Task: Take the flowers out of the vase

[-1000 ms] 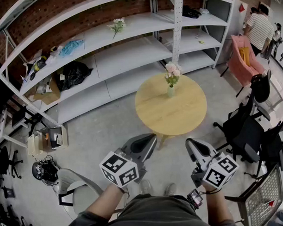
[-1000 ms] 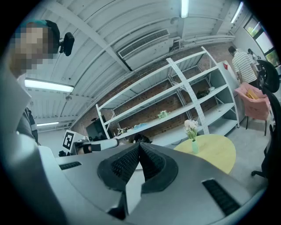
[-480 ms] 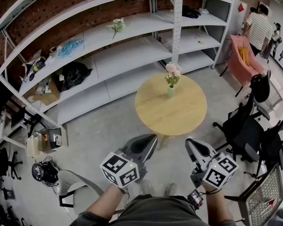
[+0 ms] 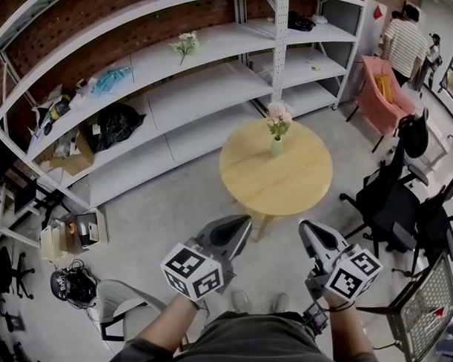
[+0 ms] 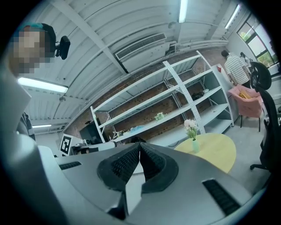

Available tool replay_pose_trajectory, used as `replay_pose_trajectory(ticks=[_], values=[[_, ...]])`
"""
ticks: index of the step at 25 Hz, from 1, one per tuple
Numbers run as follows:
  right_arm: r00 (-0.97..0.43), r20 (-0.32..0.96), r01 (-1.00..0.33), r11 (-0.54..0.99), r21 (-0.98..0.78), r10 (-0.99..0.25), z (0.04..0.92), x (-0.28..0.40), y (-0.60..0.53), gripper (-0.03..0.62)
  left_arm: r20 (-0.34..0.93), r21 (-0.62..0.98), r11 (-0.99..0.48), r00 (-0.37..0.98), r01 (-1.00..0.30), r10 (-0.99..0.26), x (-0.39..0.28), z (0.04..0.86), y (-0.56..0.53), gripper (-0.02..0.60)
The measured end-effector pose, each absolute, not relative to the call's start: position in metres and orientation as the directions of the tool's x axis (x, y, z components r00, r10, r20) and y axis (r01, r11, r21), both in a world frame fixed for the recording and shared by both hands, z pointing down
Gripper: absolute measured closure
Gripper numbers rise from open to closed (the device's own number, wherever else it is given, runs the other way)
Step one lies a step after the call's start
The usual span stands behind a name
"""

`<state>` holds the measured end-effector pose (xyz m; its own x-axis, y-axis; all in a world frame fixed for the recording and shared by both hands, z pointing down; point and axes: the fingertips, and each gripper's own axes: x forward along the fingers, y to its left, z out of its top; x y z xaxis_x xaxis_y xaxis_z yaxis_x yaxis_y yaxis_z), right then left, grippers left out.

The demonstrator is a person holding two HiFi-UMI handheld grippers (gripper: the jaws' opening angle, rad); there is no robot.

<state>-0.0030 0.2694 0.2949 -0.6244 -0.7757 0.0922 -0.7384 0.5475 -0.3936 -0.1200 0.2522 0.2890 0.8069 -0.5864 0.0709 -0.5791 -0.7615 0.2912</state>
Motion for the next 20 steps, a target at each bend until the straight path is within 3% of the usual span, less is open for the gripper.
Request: replay_pose_trajectory(ticks=[20], values=[[-0.578, 0.103, -0.773, 0.502, -0.387, -0.810, 0.297, -0.028, 0.260, 0.579, 0.068, 0.290, -0.784, 0.829, -0.549, -0.555, -0.148, 0.295, 0.235, 0.574]])
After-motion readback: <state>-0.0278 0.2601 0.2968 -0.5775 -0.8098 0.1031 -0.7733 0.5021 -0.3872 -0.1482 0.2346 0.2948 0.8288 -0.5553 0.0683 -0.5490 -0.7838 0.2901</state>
